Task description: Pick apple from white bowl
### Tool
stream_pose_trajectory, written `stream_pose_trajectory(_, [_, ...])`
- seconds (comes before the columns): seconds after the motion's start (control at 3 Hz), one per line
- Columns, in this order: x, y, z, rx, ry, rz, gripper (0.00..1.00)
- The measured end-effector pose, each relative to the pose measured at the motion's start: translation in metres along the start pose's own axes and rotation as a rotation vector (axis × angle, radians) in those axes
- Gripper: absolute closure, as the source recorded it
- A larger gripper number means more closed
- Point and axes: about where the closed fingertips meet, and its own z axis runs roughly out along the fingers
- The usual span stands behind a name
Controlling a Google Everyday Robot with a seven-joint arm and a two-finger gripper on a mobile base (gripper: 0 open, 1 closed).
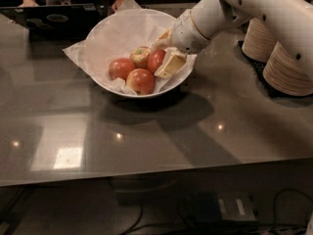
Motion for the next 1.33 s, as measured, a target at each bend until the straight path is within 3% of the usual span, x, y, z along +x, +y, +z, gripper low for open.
stream_pose_trajectory(0.67, [-0.022,-0.002,-0.033,0.044,-0.053,-0.018,1.00])
stream_pose_trajectory(1.33, [-0.033,-0.003,-0.058,0.085,-0.061,-0.040,1.00])
